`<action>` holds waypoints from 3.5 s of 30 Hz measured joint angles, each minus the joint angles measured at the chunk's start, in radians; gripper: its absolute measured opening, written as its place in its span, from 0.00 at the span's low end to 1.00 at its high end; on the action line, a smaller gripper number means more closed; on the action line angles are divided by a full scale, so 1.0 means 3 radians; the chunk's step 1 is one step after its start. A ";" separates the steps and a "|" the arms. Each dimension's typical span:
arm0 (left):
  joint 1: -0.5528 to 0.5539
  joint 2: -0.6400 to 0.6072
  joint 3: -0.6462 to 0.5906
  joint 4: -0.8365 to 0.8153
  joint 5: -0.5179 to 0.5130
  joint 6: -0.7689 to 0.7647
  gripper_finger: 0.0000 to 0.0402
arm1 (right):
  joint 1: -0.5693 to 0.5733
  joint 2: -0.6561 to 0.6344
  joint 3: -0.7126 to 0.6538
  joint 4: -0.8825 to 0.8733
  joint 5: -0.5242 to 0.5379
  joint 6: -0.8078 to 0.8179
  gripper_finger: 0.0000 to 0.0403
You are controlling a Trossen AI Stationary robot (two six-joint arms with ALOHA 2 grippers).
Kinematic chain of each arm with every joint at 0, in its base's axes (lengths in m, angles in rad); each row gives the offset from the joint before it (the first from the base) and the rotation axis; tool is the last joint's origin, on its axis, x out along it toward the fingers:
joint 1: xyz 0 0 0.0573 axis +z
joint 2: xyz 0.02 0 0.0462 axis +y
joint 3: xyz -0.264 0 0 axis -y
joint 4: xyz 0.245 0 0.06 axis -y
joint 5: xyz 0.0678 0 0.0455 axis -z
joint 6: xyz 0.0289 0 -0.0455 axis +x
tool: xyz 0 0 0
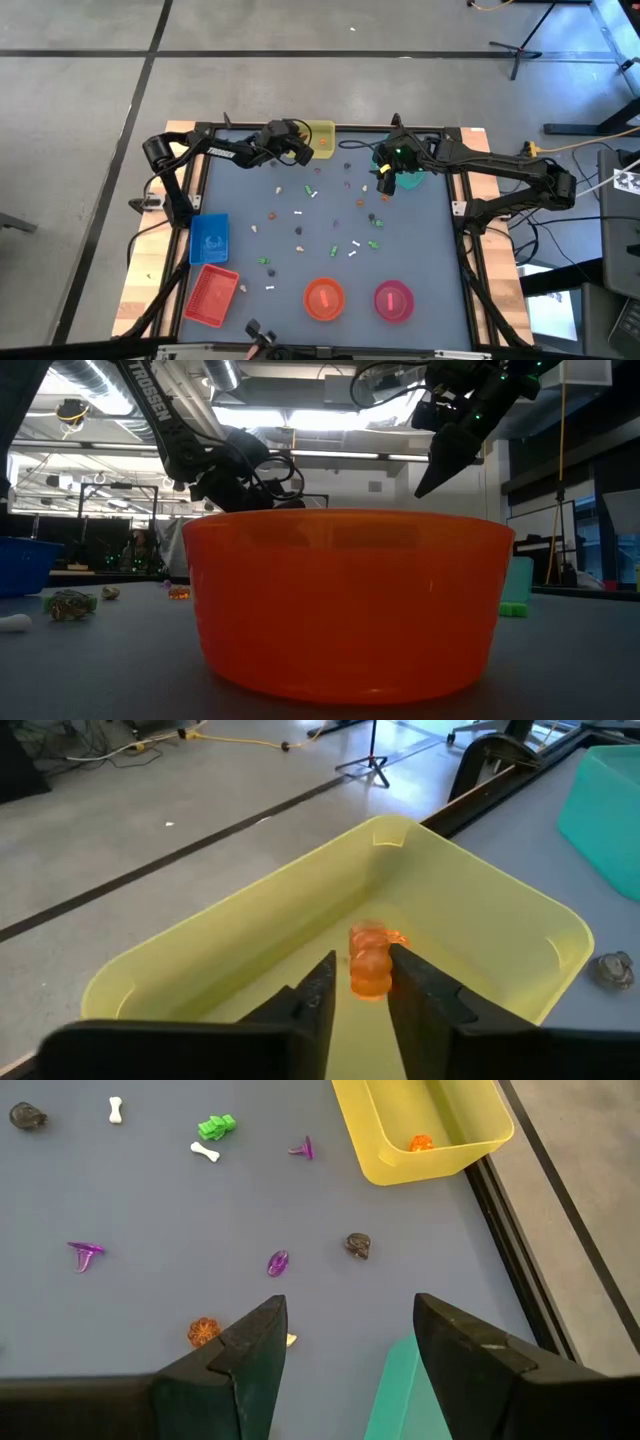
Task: Sort Halloween decoration
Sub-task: Put the orange pumpkin toy into the yellow bin, then put the black skull toy into the light blue bin
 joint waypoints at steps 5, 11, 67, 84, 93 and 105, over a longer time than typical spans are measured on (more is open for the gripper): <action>0.0000 0.0000 0.0000 0.0017 0.0000 0.0000 0.26 | 0.0000 0.0000 0.0000 0.0000 0.0000 -0.0001 0.54; 0.0000 0.0001 0.0000 0.0016 0.0000 0.0000 0.30 | 0.0000 0.0000 0.0000 -0.0001 0.0000 0.0000 0.54; -0.0259 -0.1827 -0.0003 -0.1739 0.0590 0.0607 0.30 | -0.0568 0.1441 0.0000 0.1584 -0.0577 -0.0249 0.54; -0.0381 -0.1827 -0.0003 -0.1748 0.0578 0.0601 0.30 | -0.0570 0.2056 0.0000 0.1894 -0.0515 -0.0299 0.54; -0.0381 -0.1826 -0.0003 -0.1748 0.0577 0.0601 0.30 | -0.0568 0.2089 0.0004 0.1909 -0.0469 -0.0298 0.54; -0.0381 -0.1826 -0.0003 -0.1748 0.0576 0.0601 0.30 | -0.0565 0.2094 0.0004 0.1905 -0.0487 -0.0312 0.33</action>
